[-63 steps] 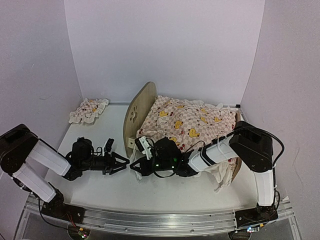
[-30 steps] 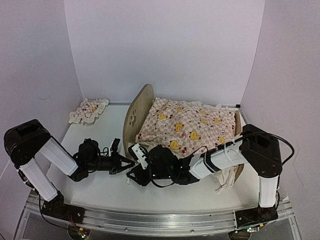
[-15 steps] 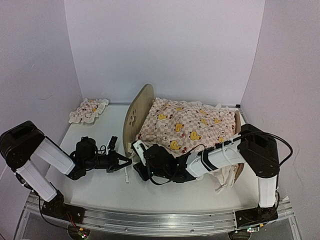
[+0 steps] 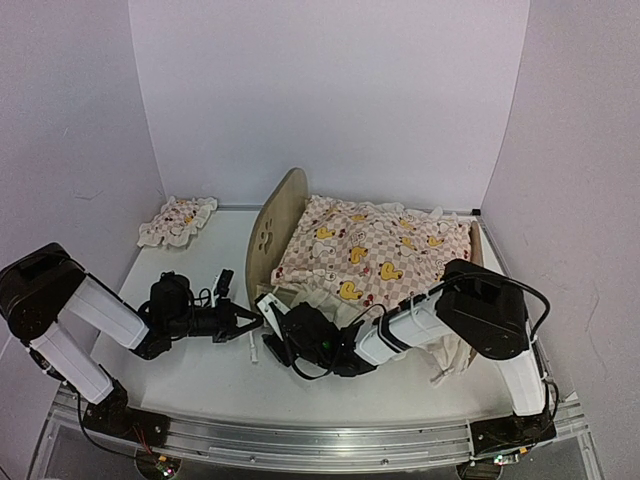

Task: Set up the pet bed

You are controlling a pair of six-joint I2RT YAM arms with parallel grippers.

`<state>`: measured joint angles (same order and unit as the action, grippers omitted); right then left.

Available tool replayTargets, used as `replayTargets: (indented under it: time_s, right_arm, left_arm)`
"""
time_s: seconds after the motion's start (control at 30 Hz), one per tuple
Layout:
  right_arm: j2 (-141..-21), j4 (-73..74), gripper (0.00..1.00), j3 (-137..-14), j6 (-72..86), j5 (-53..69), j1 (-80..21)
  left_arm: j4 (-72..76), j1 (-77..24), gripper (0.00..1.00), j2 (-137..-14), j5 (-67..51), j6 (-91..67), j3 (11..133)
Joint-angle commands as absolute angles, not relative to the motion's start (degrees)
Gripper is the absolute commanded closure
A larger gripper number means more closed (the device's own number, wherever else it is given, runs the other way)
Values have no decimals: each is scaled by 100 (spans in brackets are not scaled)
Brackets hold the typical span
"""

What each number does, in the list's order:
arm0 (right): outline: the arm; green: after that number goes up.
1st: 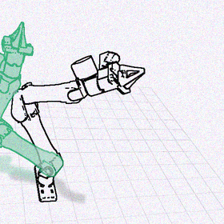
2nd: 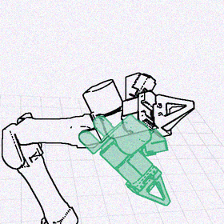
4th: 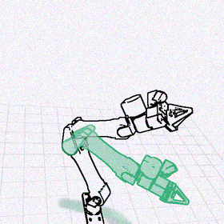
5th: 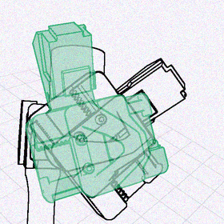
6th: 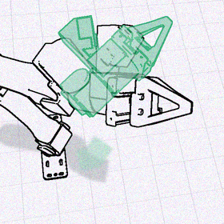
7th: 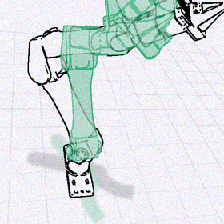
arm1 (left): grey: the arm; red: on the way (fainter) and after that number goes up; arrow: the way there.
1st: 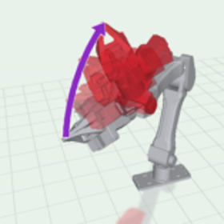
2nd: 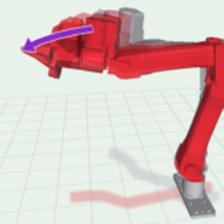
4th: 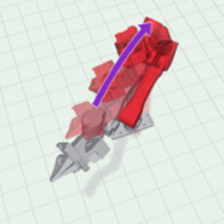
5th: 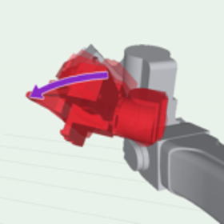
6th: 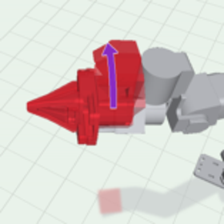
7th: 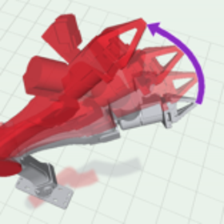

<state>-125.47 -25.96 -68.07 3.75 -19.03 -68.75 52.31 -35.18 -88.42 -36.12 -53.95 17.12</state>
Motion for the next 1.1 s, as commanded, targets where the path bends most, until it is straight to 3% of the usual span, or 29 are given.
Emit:
replayTargets:
  time_s: [0.0, 0.37, 0.47, 0.53, 0.83, 1.07]
  right_arm:
    - [-12775, -3145, 47, -7161, 110, -2162, -6809]
    - [-13167, -3638, 62, -7187, -219, -2149, -6665]
    - [-13104, -3759, 81, -7098, -189, -2100, -6653]
    - [-12907, -3804, 100, -6922, -85, -2057, -6658]
    - [-11235, -3125, 100, -5709, 2129, -517, -6654]
    - [-10985, -2955, 100, -5706, 2173, -472, -6653]
  left_arm:
    - [5277, -3507, 100, -8605, -3696, -5335, 1734]
    - [5259, -3507, 100, -8552, -3711, -5335, 1679]
    - [5240, -3503, 100, -8550, -3687, -5315, 1661]
    - [5220, -3499, 100, -8600, -3668, -5277, 1648]
    - [5150, -3641, 99, -8684, -3269, -4972, 1382]
    - [4429, -4140, 89, -8577, -2544, -4477, 1551]
